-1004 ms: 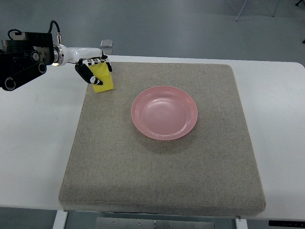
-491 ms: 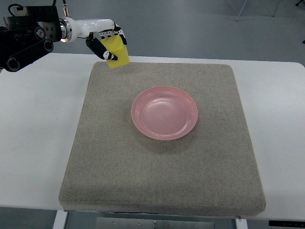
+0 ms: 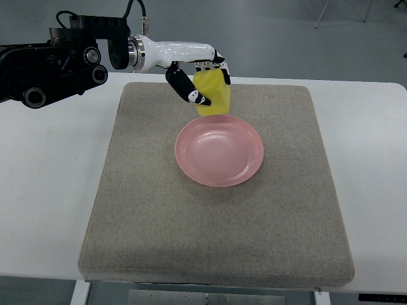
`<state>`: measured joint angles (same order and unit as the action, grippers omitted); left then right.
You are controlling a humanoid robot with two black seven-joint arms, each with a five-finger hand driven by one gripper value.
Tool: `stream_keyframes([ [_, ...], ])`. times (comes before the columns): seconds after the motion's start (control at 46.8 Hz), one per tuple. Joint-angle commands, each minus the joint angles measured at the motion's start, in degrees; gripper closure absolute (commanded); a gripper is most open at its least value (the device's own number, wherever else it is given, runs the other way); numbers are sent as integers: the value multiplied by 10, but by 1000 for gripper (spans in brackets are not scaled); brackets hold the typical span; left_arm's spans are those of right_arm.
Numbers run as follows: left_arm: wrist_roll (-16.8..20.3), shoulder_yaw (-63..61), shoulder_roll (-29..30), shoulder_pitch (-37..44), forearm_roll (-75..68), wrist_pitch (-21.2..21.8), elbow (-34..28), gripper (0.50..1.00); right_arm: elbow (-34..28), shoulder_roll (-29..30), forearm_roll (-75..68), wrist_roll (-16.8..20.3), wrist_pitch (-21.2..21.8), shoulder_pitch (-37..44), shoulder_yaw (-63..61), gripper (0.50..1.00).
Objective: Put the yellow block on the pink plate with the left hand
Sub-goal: 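Lower the held cube into the pink plate with the left hand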
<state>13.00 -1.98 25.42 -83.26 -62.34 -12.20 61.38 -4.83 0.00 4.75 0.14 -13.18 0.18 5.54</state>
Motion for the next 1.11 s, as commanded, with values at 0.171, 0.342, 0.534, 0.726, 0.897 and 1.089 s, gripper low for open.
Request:
stream_keyframes([
  [0.171,1,-5,-12,8,-1,-19,-6,1000,0,0,0,-1,0,0,0,576],
  [0.342,3,-13,-48,13,-1,-24,-20,1000,0,0,0,0,0,0,0,576],
  [0.534,3,-47,-63,16,-7,-23,-28,1000,0,0,0,-1,0,0,0,576],
  [0.726,2,-56,-66,18,-16,-20,-35,1000,0,0,0,-1,0,0,0,576],
  [0.897,2,-56,-71,25,-46,-19,-43,1000,0,0,0,-1,0,0,0,576],
  [1.089,3,-55,-77,33,-94,-16,-50,1000,0,0,0,-1,0,0,0,576],
])
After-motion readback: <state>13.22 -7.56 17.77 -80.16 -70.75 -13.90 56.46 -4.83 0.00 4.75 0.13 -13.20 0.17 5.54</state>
